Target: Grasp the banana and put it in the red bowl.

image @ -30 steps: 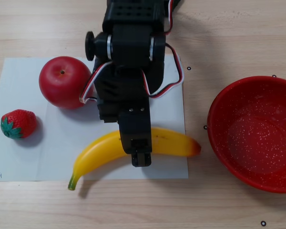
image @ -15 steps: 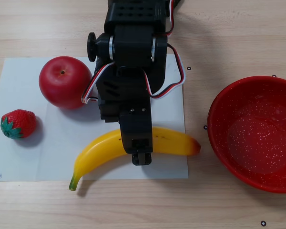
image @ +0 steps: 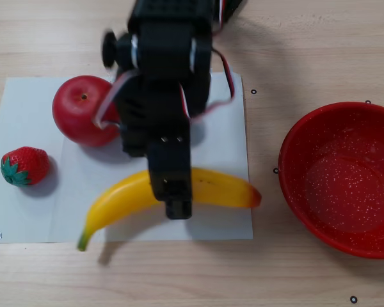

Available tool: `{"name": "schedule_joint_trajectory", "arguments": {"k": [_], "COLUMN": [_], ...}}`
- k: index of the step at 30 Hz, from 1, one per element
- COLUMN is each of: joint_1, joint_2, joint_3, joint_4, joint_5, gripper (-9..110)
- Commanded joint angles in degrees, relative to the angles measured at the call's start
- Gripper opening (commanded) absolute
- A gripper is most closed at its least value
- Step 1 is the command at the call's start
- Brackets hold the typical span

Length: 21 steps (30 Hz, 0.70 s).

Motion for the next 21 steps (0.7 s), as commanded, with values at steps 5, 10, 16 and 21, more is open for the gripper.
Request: {"name": "schedule_joint_trajectory", "arguments": {"k": [5, 10, 16, 21], "joint_1": [-1.32, -1.76, -1.76, -0.44], "joint_2": [22.59, 29.79, 39.99, 49.13], "joint_3": [-2.11, 1.58, 9.67, 20.13], "joint_4": [1.85, 1.41, -1.67, -7.38], "joint_5": [1.67, 2.9, 3.25, 4.31], "gripper": [0, 0, 0, 0]}}
